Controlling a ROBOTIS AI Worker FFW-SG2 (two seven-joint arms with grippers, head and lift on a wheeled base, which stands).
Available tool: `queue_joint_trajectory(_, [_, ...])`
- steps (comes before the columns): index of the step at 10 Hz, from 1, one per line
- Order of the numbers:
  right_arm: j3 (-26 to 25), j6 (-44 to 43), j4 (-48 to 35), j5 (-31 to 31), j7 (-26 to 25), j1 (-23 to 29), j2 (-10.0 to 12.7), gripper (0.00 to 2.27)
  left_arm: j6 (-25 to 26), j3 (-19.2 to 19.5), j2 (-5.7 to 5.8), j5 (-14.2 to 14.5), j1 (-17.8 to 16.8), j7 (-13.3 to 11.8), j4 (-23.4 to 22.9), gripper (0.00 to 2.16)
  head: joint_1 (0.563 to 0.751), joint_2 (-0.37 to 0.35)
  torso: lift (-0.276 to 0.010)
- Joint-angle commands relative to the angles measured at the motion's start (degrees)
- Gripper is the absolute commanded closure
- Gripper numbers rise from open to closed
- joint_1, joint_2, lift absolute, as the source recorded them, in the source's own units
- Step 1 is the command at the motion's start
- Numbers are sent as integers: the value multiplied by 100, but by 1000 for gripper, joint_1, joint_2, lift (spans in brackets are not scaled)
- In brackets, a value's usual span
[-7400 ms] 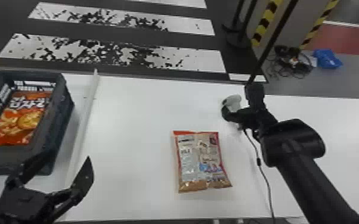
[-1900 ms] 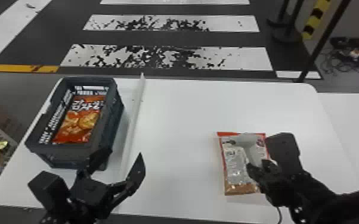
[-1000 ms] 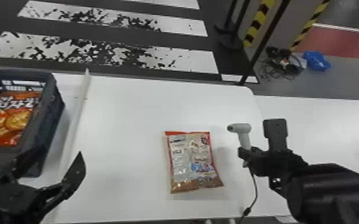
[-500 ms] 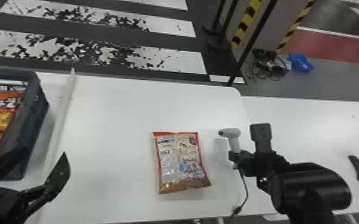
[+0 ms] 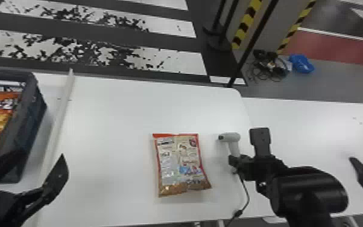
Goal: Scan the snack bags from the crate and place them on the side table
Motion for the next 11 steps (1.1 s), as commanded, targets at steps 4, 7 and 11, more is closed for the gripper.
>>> queue_joint_trajectory(4, [-262, 264, -638, -223, 9, 257, 3, 39, -10, 0, 0, 4, 34, -3, -53, 83, 695, -263, -50])
queue_joint_trajectory(7, [-534, 1072, -1921, -530, 237, 802, 56, 39, -10, -9, -18, 4, 34, -3, -44, 83, 695, -258, -50])
queue_joint_trajectory(11, [-859, 2004, -2255, -1339, 1547, 890, 214, 90, -10, -26, -18, 4, 34, -3, -53, 83, 695, -179, -50])
